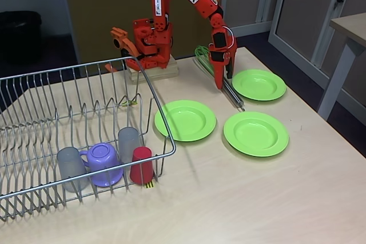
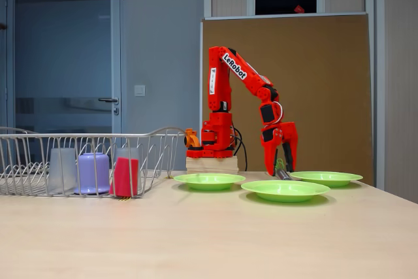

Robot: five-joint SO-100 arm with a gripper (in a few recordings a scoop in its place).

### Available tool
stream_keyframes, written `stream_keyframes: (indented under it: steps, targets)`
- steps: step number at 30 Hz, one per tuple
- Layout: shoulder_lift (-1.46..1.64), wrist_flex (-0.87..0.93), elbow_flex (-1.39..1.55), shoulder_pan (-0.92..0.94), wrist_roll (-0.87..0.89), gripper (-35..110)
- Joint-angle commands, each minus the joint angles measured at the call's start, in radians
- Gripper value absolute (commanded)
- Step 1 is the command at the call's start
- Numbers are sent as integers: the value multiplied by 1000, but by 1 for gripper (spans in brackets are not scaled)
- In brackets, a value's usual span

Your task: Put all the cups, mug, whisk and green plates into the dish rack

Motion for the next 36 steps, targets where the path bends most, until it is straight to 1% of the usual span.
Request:
stream_keyframes:
  steps: [1,15,25,31,36]
  targets:
    - [23,-12,23,12,-11,28]
    - [48,-29,109,66,-84,27]
    - [52,-34,127,100,-129,22]
    - [26,-34,117,103,-118,9]
    - [12,-26,101,104,-103,1]
